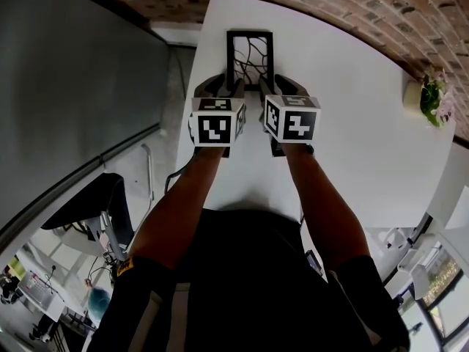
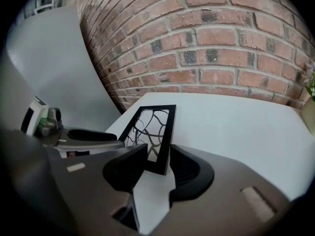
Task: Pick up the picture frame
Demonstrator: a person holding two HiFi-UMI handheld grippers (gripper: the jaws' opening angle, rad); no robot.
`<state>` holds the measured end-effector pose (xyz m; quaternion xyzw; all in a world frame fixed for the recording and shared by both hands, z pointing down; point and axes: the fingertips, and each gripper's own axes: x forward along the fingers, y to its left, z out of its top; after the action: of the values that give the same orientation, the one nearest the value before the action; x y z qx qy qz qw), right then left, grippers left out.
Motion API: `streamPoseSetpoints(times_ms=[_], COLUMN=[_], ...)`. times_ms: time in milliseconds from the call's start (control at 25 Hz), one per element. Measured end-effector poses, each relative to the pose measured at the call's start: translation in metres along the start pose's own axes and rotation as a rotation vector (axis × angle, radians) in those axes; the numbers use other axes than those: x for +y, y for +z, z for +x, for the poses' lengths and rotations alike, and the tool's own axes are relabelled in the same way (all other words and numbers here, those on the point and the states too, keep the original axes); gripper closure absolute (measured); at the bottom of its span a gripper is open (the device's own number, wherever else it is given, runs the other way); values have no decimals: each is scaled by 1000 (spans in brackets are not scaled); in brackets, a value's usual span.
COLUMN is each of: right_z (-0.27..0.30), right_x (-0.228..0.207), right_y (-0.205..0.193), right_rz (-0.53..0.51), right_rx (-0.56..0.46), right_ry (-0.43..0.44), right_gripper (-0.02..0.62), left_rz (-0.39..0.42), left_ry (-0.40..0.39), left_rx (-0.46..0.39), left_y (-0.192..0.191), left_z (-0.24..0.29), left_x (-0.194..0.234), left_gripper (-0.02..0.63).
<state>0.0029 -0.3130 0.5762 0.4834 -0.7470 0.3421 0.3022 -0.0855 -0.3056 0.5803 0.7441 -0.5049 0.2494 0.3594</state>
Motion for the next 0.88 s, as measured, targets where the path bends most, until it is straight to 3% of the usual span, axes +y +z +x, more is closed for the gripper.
streamPoseSetpoints(times_ms=[560,880], right_z=[7,-7], right_x=[-3,-2], right_y=[-3,2], right_rz=[68,68], right_rx=[14,-16], right_ry=[4,-14], right_gripper=[456,486], left_rz=[-36,-51], left_ry=[-14,0], left_rx=[-11,-52], left_y=[1,8], left_z=[6,-10], left_x=[-3,-7], left_gripper=[456,505])
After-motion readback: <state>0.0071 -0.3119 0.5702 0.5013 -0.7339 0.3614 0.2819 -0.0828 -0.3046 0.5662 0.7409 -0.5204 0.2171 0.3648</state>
